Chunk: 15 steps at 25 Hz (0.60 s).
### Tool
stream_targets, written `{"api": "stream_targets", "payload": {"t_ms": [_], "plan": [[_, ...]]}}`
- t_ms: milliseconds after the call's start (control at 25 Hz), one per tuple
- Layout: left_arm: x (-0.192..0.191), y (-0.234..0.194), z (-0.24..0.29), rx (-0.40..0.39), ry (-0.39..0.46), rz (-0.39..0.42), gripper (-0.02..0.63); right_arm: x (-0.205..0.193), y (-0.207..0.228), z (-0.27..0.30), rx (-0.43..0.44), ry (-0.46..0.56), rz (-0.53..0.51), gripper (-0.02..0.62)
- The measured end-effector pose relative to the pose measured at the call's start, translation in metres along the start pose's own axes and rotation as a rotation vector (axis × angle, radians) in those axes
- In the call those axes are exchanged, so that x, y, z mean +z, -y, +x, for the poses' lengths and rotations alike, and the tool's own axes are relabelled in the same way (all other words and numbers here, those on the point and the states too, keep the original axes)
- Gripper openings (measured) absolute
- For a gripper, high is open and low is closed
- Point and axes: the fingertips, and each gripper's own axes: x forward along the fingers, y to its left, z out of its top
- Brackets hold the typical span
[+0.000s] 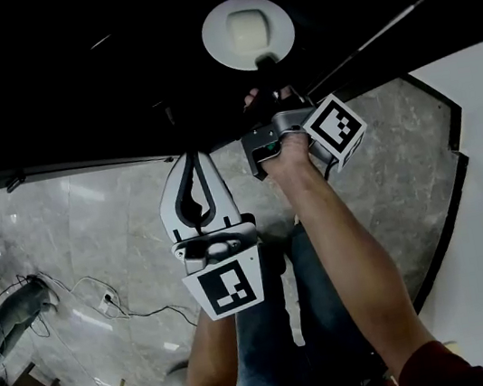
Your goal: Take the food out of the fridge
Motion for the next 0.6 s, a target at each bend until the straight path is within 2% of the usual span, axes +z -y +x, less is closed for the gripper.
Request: {"api": "stream_targets", "payload": {"t_ms": [320,600], "plan": [[-0.0017,-0.0002,0.0000,-0.002,-0.003,0.003,0.014,0.0032,0.0033,0.0018,-0.013,0.025,0.035,0.086],[-0.0031,0.0002,0.0002,-0.001,-0.005,0.005,0.014,0.0035,0.0038,0.0019,-0.023,0.033,0.046,0.048]]}}
